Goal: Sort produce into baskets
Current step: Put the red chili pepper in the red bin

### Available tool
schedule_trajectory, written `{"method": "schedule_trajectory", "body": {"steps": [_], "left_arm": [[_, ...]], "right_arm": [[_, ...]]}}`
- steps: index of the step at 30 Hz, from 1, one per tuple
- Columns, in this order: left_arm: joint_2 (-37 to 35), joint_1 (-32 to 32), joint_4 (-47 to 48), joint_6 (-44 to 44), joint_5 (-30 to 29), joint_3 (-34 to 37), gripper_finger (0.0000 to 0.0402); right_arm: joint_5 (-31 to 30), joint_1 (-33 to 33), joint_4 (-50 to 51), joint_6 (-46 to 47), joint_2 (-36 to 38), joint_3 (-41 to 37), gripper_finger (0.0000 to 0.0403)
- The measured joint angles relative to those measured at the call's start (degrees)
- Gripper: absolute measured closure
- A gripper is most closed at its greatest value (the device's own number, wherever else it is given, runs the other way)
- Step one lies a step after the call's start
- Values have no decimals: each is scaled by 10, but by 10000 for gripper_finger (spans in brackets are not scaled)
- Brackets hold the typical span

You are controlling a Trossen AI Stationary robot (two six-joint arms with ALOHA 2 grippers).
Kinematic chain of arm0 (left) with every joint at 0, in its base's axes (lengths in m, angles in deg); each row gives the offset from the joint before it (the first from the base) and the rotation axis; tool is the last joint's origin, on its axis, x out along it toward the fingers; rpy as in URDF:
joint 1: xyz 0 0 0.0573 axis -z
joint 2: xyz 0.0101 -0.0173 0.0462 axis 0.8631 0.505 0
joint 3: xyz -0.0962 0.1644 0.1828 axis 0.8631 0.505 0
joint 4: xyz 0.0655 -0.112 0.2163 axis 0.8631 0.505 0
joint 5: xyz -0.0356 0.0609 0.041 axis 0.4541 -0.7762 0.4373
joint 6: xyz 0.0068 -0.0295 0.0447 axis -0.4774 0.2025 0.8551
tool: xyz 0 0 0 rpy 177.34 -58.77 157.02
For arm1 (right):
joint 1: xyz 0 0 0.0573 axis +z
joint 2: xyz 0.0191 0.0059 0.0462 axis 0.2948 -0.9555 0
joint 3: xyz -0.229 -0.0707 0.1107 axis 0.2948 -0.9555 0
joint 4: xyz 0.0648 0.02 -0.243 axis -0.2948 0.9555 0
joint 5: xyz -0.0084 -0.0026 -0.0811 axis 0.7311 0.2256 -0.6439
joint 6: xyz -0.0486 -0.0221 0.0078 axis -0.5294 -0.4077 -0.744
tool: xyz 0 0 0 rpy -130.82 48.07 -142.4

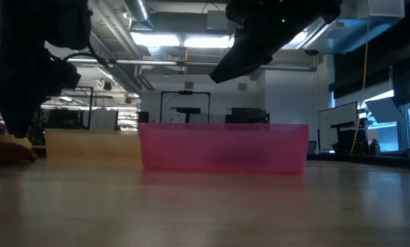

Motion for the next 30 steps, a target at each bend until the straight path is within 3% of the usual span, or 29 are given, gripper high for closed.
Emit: {"method": "schedule_trajectory", "body": {"steps": [19, 30], "left_arm": [[103, 0, -4, 1, 14, 0, 180], [157, -1, -54, 42, 27, 0, 180]], "right_arm": [[0, 0, 9, 1, 0, 0, 93], [6, 0, 15, 2, 0, 0, 93]]}}
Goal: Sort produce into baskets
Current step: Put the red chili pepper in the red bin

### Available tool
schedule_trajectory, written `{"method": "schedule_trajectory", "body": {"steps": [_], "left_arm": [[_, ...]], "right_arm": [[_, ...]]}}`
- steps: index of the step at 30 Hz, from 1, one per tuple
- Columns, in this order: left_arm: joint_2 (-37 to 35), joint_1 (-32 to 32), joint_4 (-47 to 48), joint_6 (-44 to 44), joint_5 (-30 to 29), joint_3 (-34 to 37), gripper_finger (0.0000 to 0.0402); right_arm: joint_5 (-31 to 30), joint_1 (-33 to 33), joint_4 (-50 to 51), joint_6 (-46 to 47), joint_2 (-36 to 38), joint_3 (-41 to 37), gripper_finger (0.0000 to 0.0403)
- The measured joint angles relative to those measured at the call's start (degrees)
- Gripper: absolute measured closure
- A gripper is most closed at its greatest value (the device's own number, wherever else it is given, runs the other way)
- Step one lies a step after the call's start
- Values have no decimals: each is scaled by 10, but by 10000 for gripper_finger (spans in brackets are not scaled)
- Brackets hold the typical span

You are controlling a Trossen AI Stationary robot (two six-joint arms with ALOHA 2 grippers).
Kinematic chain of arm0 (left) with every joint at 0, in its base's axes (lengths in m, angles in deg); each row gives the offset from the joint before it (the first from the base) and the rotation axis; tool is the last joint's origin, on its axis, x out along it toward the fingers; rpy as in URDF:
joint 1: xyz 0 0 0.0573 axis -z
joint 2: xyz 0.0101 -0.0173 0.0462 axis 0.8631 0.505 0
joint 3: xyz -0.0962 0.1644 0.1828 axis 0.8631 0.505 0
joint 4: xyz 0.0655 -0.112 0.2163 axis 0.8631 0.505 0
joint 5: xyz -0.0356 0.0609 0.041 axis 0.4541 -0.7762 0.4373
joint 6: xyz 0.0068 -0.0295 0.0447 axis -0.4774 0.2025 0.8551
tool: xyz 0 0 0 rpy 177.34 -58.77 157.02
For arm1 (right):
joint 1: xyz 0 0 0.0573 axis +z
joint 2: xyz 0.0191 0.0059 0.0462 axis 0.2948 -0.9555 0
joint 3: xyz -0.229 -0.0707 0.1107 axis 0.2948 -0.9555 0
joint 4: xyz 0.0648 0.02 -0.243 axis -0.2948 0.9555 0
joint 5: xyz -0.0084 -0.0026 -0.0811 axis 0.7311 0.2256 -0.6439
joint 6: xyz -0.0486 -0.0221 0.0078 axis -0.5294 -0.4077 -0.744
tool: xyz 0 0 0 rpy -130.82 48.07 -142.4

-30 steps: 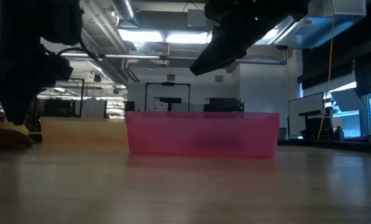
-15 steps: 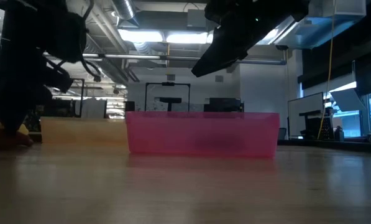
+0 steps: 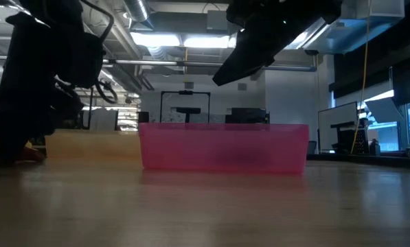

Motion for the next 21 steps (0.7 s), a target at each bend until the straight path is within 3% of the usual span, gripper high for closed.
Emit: {"method": "schedule_trajectory", "body": {"steps": [6, 15, 21], "left_arm": [[-2, 0, -6, 34, -1, 8, 194], [0, 0, 9, 127, -13, -1, 279], [-21, 1, 40, 159, -31, -27, 283]], "right_arm": [[0, 0, 0, 1, 0, 0, 93], [0, 0, -1, 2, 0, 0, 93], [0, 0, 0, 2, 0, 0, 93]]}}
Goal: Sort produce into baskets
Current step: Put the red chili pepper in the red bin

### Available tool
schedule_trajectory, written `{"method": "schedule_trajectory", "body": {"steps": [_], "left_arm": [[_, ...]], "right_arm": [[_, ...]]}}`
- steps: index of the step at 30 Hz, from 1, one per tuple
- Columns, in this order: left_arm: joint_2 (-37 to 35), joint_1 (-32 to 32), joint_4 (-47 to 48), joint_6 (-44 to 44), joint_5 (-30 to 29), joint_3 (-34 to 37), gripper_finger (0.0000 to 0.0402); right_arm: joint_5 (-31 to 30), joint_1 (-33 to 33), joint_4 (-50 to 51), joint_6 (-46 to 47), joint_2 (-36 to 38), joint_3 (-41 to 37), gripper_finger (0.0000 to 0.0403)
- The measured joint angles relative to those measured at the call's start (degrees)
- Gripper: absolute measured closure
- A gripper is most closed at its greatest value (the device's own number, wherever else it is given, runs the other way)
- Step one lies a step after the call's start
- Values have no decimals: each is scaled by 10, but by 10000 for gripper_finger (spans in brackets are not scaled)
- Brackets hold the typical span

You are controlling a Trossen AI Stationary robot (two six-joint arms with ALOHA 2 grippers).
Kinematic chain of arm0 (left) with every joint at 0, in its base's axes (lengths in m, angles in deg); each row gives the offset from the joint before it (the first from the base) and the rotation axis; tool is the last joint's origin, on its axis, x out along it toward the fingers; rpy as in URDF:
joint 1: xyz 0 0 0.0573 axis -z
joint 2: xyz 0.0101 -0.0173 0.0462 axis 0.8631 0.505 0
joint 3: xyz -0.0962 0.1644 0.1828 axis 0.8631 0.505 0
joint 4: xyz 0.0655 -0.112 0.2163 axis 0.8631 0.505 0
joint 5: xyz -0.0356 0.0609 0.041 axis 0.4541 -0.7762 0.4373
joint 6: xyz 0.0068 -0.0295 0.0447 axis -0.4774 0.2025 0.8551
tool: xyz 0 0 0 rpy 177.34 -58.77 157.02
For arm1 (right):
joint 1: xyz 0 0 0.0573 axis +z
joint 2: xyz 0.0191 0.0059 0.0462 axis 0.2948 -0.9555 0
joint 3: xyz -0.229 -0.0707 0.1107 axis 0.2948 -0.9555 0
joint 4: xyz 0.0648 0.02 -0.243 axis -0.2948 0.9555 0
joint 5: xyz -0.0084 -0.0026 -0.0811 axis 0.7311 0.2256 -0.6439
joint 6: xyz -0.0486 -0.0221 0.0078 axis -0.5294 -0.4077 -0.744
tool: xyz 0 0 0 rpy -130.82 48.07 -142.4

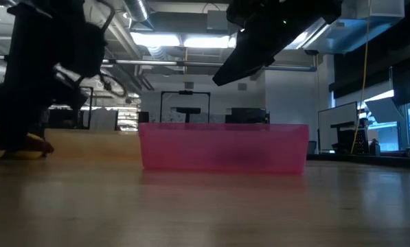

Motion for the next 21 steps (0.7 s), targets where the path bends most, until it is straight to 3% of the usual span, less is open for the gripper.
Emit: {"method": "schedule_trajectory", "body": {"steps": [9, 13, 17, 21], "left_arm": [[-75, 0, -5, 73, -44, -73, 280], [-115, 0, -15, 110, -95, -116, 279], [-151, 0, -80, 159, -141, -141, 276], [-175, 0, -197, 240, -147, -143, 275]], "right_arm": [[0, 0, 0, 7, 0, 0, 93], [0, 0, 0, 9, 0, 0, 93], [-10, 0, 1, 9, 0, 0, 93], [-17, 0, 1, 14, 0, 0, 93]]}}
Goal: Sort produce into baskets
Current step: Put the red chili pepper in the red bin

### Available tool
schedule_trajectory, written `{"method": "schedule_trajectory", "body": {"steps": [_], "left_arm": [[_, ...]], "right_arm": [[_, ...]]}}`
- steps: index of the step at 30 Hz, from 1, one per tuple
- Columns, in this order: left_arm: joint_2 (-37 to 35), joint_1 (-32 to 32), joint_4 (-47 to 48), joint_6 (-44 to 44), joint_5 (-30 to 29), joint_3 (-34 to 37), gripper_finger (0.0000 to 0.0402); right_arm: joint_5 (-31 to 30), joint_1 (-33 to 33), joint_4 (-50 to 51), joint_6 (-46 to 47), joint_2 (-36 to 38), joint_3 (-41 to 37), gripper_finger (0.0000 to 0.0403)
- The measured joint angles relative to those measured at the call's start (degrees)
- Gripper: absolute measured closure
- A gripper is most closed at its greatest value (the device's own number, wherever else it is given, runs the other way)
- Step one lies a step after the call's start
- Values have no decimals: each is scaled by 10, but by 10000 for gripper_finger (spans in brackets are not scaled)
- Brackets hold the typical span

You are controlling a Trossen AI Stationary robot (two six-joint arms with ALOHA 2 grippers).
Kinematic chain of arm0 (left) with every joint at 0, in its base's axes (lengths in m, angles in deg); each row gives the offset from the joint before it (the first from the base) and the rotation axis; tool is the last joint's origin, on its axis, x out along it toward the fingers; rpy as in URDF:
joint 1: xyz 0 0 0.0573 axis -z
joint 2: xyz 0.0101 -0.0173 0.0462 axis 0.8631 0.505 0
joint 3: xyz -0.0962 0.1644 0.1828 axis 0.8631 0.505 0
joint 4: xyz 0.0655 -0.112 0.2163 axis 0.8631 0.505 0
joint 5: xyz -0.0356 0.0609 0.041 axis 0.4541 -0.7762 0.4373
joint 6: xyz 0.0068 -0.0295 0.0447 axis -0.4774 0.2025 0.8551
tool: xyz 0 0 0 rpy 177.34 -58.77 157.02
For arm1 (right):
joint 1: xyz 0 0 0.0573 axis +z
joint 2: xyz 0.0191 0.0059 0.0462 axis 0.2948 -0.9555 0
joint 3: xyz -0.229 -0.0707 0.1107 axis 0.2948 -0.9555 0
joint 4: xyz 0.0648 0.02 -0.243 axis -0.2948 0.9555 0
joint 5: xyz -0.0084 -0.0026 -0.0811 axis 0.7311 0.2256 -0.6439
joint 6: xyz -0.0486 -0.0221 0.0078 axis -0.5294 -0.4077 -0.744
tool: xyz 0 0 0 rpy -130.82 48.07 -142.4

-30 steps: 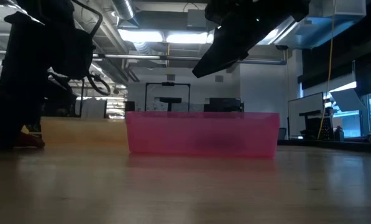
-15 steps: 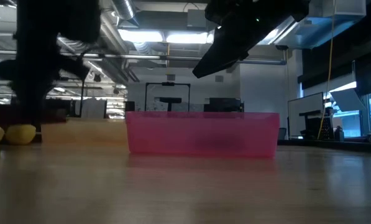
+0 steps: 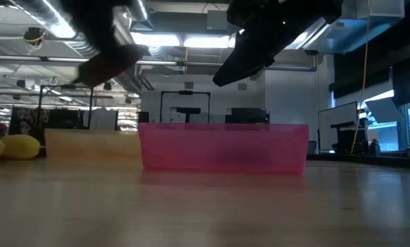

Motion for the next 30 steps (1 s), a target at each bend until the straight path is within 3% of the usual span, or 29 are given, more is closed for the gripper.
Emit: {"method": "schedule_trajectory", "body": {"steps": [10, 20, 26, 30], "left_arm": [[47, -7, -266, 215, 0, 1, 275], [195, -59, -479, 313, 5, 2, 274], [275, -105, -519, 350, 79, 2, 274], [316, -134, -511, 364, 83, 2, 274]], "right_arm": [[-13, 0, 129, 35, 74, 10, 93], [-13, 0, 249, 84, 144, 10, 93], [-13, 0, 267, 85, 144, 10, 93], [-18, 0, 275, 85, 143, 10, 93]]}}
